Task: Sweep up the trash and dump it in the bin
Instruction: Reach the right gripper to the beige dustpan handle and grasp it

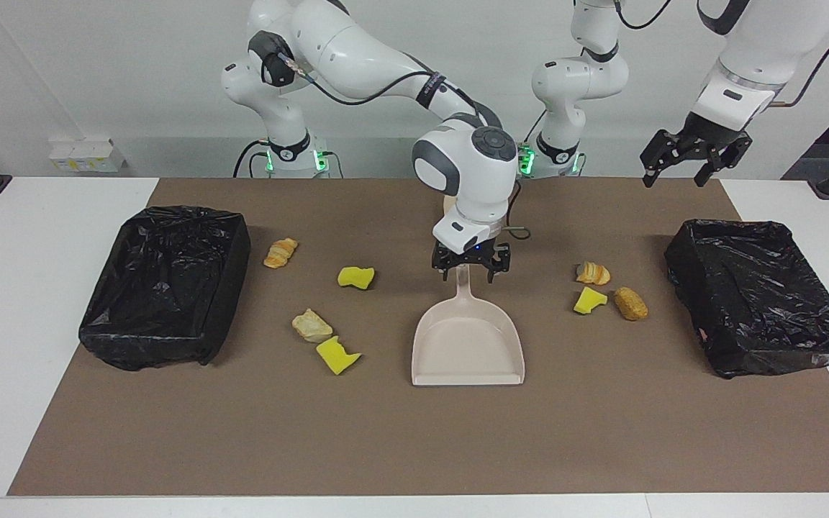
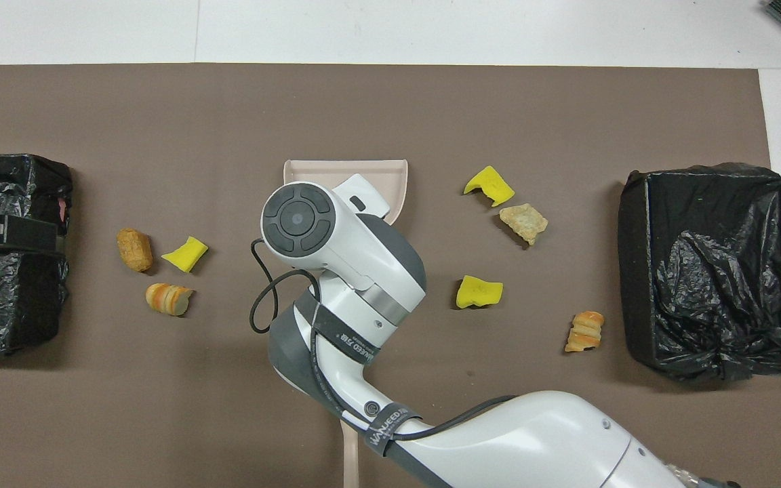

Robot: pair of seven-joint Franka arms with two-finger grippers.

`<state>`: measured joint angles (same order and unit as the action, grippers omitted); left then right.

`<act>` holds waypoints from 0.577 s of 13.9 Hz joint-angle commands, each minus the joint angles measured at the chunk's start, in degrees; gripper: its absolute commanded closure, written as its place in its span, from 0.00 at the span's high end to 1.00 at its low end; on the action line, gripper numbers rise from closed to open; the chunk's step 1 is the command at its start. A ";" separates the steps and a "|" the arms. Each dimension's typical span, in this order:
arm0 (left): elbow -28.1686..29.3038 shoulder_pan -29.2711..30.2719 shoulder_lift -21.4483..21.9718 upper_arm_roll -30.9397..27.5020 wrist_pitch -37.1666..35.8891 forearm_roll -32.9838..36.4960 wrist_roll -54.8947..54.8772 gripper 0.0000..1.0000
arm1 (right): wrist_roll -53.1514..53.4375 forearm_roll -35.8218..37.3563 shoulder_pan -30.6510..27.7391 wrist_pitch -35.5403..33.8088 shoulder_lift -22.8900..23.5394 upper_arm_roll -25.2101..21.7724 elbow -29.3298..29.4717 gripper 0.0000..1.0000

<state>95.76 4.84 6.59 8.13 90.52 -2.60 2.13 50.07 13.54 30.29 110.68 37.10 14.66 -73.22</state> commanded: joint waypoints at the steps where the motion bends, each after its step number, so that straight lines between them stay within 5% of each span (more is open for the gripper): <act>1: 1.79 0.17 1.59 -0.13 0.27 -0.21 -0.02 1.00 | 0.99 0.88 -0.58 1.02 0.78 0.46 0.18 1.00; 4: 1.97 0.17 1.59 -0.22 0.36 -0.21 -0.02 1.00 | 0.73 0.35 -1.90 5.41 -1.32 0.55 -6.83 0.92; 8: 2.06 0.17 1.59 -0.22 0.36 -0.21 0.06 1.00 | 0.46 0.26 -1.73 5.95 -1.33 0.64 -7.56 0.76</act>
<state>95.97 4.84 6.60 8.11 90.52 -2.60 2.13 50.07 13.53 29.16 115.36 37.50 14.65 -78.35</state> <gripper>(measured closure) 0.000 0.119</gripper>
